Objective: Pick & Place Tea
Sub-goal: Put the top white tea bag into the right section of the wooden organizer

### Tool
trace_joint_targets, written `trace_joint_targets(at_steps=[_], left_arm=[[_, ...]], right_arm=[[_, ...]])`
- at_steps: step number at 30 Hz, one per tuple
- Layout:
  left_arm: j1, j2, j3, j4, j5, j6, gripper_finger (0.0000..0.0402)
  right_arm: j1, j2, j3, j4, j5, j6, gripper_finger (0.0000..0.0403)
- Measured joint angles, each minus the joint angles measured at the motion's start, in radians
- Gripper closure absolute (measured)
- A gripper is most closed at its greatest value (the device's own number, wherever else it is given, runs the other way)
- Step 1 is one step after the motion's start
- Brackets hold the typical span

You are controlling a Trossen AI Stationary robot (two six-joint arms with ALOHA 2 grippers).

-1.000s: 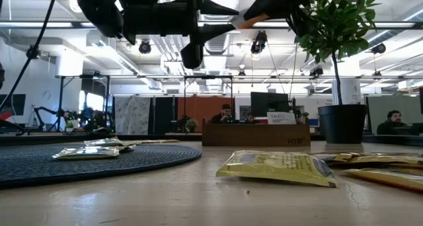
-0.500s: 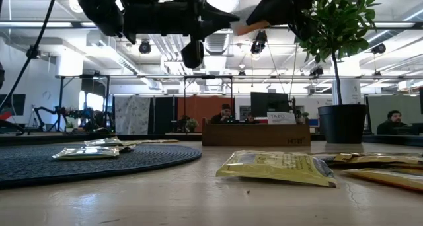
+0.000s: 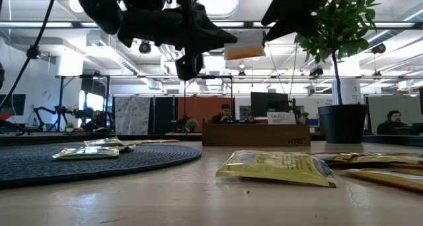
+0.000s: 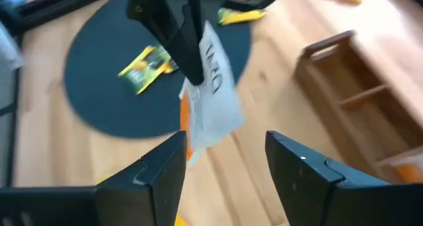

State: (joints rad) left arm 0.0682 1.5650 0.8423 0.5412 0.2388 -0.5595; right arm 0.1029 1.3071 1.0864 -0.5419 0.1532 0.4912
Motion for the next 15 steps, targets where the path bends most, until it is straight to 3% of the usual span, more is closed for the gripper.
trace_joint_targets(at_steps=[6, 11, 15], left_arm=[[-0.035, 0.0, 0.084, -0.202, -0.095, 0.19, 0.0401], [-0.039, 0.0, 0.129, -0.255, -0.144, 0.282, 0.0401], [-0.039, 0.0, 0.148, -0.255, -0.162, 0.335, 0.0401]], right_arm=[[-0.114, 0.058, 0.118, -0.17, -0.155, -0.032, 0.0202], [-0.15, 0.115, 0.224, -0.25, -0.286, -0.132, 0.0204], [-0.152, 0.178, 0.307, -0.323, -0.309, -0.195, 0.021]])
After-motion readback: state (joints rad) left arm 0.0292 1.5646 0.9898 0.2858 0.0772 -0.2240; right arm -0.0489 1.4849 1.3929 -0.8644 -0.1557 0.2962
